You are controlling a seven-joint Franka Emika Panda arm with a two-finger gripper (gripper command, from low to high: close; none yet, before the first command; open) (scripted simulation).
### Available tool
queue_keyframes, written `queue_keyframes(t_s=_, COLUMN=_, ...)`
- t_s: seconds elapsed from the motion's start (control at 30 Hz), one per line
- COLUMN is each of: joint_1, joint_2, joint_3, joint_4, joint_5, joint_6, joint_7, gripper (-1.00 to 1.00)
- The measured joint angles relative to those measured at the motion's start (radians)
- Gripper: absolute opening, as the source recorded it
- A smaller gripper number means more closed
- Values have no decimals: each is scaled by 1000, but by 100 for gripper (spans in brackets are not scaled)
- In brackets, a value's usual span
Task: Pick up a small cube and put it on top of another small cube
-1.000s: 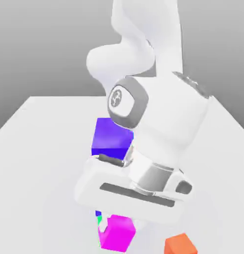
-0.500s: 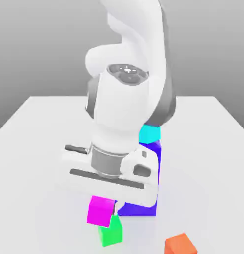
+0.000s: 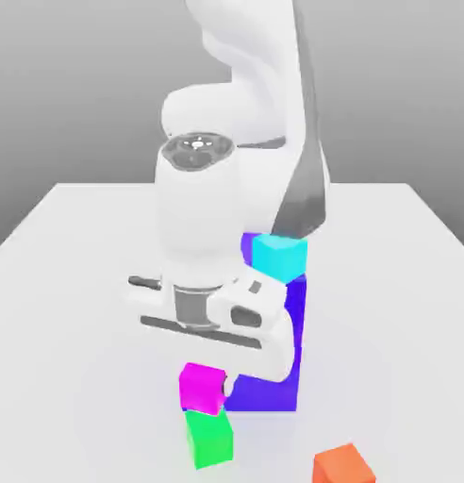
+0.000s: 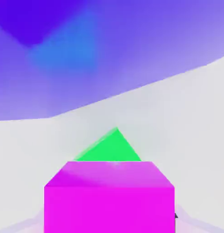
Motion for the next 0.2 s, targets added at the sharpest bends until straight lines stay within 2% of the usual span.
queue_keyframes(t_s=0.07, joint_1=-19, joint_2=43, joint_3=29, joint_4=3, joint_5=44, joint_6=32, joint_7=-32, gripper=-100)
queue_keyframes(t_s=0.1, joint_1=-28, joint_2=62, joint_3=43, joint_4=4, joint_5=62, joint_6=46, joint_7=-45, gripper=100)
queue_keyframes(t_s=0.2, joint_1=-28, joint_2=62, joint_3=43, joint_4=4, joint_5=62, joint_6=46, joint_7=-45, gripper=100)
